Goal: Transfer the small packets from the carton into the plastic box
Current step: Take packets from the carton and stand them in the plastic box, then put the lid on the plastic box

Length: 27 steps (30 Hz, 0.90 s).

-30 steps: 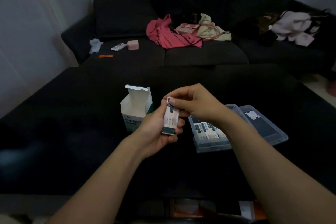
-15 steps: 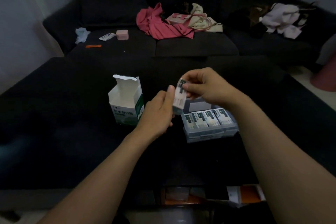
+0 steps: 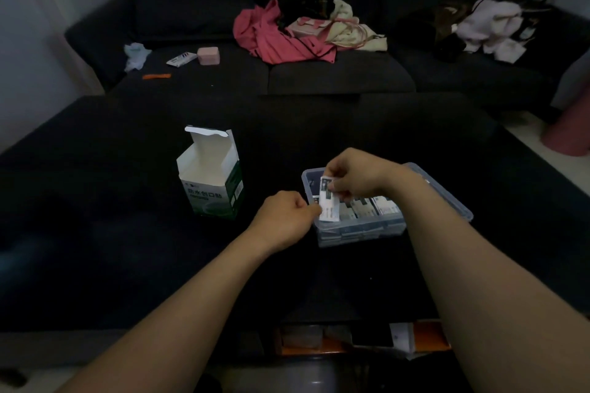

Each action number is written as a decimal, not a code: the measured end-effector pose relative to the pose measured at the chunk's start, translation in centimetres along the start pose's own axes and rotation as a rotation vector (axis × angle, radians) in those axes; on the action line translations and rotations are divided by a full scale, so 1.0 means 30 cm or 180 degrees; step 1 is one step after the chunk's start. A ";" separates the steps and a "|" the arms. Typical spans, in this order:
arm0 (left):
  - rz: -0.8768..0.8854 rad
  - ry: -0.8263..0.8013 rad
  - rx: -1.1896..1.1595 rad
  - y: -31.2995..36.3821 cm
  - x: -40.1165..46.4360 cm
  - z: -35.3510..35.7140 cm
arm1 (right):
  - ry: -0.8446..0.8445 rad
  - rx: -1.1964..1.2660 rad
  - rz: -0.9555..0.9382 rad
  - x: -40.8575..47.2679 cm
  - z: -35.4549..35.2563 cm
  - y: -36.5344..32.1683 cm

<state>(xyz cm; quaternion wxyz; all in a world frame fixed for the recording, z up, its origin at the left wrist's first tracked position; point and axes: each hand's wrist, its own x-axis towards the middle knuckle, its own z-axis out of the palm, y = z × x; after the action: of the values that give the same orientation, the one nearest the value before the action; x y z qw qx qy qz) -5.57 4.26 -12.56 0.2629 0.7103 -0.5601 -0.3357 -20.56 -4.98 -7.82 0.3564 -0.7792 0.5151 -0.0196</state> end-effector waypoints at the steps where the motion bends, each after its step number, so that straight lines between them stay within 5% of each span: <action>1: 0.0005 -0.0019 -0.0039 0.000 -0.001 -0.001 | -0.0043 0.0043 0.0008 0.003 0.010 -0.003; 19: 0.0233 0.0106 0.0291 -0.036 -0.014 -0.072 | 0.0534 -0.0644 -0.0090 0.066 0.125 -0.039; 27: 0.0190 0.0160 0.0308 -0.049 -0.010 -0.082 | 0.0431 0.0011 -0.0082 -0.001 0.083 -0.069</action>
<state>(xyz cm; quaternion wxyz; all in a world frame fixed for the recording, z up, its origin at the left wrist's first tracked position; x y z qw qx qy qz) -2.80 4.89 -12.04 0.2522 0.7134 -0.5897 -0.2822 -17.96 -3.17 -8.47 0.3219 -0.7821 0.5280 -0.0777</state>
